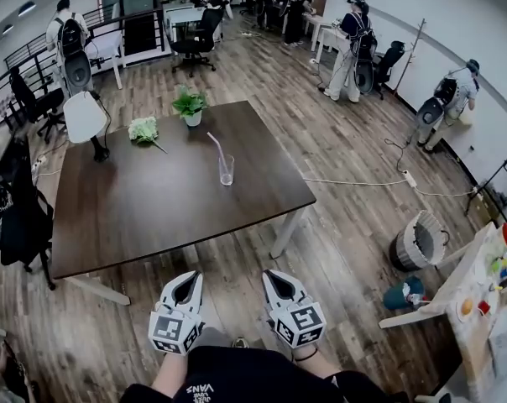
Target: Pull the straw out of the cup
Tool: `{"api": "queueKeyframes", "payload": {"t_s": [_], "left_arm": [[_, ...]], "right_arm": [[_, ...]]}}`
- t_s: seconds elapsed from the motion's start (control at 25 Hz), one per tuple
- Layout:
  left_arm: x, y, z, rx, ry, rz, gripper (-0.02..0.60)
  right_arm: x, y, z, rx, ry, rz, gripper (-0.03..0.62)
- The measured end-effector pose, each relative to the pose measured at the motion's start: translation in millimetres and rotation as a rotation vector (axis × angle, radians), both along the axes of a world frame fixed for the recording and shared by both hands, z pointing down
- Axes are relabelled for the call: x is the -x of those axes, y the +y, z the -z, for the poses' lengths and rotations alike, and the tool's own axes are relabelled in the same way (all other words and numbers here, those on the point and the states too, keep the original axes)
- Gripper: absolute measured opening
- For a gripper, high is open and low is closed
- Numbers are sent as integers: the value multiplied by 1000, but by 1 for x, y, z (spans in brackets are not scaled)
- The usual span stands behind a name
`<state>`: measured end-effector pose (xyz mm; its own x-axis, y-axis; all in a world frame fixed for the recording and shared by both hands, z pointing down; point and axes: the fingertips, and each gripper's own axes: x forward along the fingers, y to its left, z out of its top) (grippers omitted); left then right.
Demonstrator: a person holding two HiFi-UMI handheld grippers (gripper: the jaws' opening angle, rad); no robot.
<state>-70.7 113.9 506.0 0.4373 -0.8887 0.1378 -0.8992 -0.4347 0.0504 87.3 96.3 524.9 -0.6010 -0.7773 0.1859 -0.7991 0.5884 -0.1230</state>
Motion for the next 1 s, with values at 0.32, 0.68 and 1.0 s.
{"api": "queueKeyframes", "payload": {"t_s": [0.32, 0.68, 1.0], "left_arm": [[6, -45, -3, 8, 7, -13, 11], [23, -116, 6, -6, 5, -71, 11], [35, -170, 5, -5, 10, -116, 11]], "right_arm": [[10, -39, -6, 13, 4, -6, 17], [29, -101, 2, 1, 5, -56, 17], [43, -149, 3, 0, 7, -97, 17]]}}
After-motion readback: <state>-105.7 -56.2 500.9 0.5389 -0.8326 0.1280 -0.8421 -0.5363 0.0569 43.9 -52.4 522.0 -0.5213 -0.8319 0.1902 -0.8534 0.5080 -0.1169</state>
